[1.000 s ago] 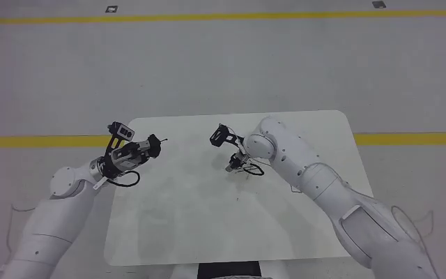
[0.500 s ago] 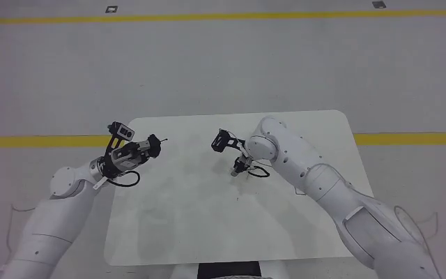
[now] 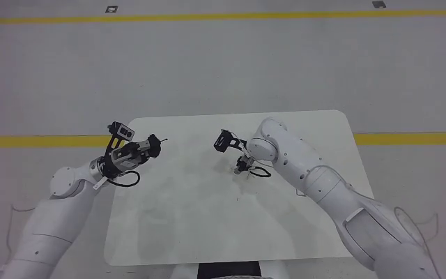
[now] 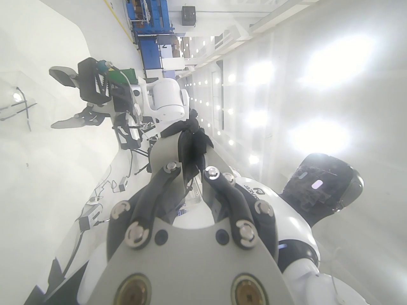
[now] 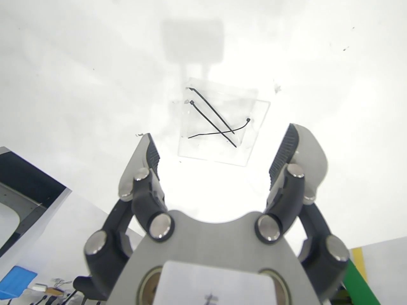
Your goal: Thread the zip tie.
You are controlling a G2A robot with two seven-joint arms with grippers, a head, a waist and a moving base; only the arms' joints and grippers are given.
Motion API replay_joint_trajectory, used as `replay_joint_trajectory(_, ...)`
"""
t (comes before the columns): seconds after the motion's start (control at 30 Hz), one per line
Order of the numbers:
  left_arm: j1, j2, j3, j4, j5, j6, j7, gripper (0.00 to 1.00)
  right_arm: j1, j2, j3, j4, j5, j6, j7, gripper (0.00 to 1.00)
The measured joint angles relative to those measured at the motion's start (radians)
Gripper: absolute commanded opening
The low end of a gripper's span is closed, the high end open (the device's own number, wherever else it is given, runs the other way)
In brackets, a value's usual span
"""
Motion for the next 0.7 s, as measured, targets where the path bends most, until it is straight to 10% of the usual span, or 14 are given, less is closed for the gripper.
replay_joint_trajectory(0.7,0.000,0.000,0.000,0.000,0.000,0.000,0.000,0.00,0.007,-0.026,-0.057,0.090,-0.043,0.007,-0.066,0.27)
